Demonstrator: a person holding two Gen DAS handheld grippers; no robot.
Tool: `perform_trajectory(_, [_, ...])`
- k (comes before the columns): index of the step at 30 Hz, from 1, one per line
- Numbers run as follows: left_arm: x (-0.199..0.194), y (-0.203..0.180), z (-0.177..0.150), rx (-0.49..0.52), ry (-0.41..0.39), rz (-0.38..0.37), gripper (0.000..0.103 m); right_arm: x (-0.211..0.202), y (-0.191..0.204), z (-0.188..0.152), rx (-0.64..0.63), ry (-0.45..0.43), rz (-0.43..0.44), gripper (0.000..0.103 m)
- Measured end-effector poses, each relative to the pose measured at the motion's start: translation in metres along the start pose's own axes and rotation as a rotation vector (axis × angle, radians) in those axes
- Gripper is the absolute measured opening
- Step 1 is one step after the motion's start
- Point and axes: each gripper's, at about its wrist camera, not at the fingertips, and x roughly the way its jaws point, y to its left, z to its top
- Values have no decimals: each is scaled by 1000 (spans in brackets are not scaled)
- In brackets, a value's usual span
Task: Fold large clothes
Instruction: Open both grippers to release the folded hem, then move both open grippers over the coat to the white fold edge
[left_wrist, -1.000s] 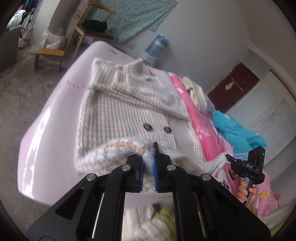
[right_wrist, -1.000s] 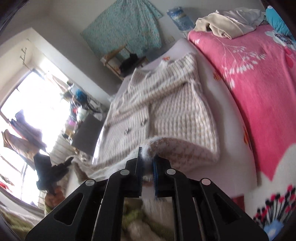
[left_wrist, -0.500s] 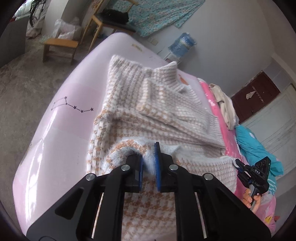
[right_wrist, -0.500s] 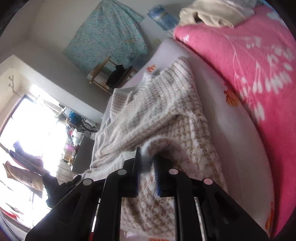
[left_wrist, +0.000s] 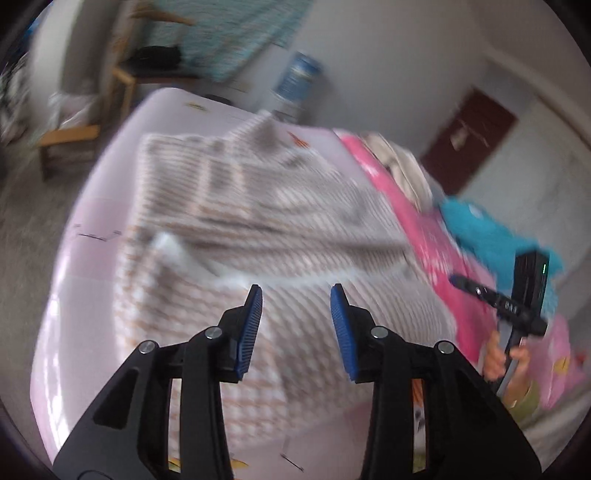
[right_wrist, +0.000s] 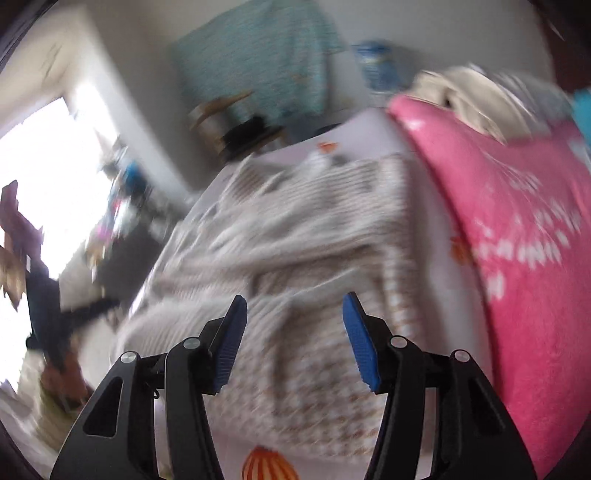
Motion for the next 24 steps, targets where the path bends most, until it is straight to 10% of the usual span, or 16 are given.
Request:
perform_trajectory(7, [50, -12, -56, 38, 195, 118, 37, 64, 36, -55, -225, 294, -69, 30])
perform_trajectory(13, [32, -15, -54, 58, 160, 103, 34, 53, 33, -44, -231, 314, -117, 28])
perform_trajectory(20, [55, -55, -29, 162, 108, -81, 33, 65, 56, -20, -229, 195, 18, 28])
perform_trajectory(24, [81, -64, -44, 206, 172, -25, 32, 81, 54, -33, -242, 256, 4, 28])
